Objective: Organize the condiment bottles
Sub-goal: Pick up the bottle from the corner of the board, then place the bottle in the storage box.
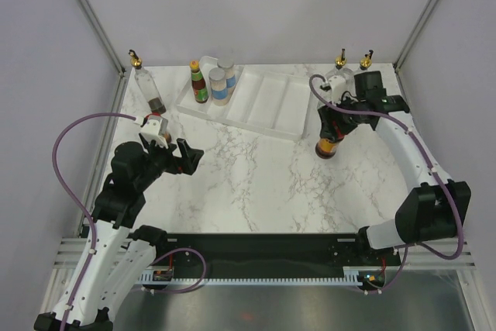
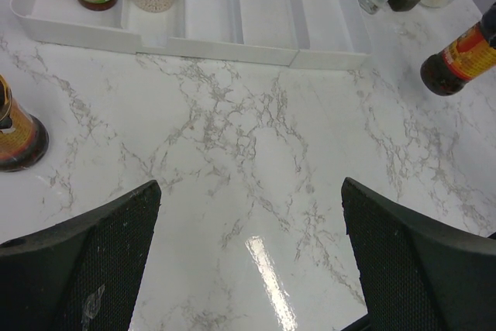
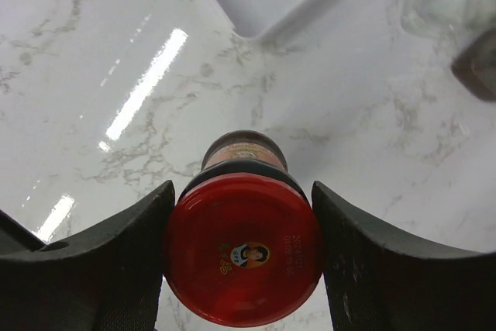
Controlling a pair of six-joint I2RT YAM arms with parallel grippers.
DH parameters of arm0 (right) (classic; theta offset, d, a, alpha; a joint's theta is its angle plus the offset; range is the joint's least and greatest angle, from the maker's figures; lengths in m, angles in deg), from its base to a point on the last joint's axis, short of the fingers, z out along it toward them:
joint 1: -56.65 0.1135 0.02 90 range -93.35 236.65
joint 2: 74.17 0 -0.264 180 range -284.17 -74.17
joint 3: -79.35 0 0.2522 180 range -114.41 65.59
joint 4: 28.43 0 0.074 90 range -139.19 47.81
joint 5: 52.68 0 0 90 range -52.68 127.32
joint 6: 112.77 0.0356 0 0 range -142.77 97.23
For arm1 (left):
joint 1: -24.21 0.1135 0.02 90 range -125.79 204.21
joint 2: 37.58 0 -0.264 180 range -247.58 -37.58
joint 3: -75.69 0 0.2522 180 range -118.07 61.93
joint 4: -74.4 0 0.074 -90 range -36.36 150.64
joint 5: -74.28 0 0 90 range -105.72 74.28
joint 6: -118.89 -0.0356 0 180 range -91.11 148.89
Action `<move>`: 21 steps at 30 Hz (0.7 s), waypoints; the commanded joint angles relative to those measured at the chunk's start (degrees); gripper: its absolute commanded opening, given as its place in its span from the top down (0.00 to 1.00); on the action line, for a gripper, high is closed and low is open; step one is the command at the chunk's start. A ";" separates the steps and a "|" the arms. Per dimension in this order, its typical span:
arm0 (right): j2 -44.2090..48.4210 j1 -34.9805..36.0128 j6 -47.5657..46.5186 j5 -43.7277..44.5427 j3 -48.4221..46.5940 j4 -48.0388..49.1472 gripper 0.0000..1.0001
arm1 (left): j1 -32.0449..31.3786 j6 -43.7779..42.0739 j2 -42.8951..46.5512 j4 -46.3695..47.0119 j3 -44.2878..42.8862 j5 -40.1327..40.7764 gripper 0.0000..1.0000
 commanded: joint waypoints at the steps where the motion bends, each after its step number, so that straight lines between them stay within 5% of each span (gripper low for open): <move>1: -2.56 8.18 2.76 0.65 -9.34 3.65 1.00 | -0.09 -1.82 0.54 1.57 0.12 0.83 0.00; 9: -17.15 18.39 2.77 1.98 -26.47 3.21 1.00 | -0.09 -1.90 0.54 1.48 0.03 2.41 0.00; 21: -38.86 23.24 6.89 3.91 -56.17 5.23 1.00 | -0.09 -1.99 0.19 1.48 0.21 3.55 0.00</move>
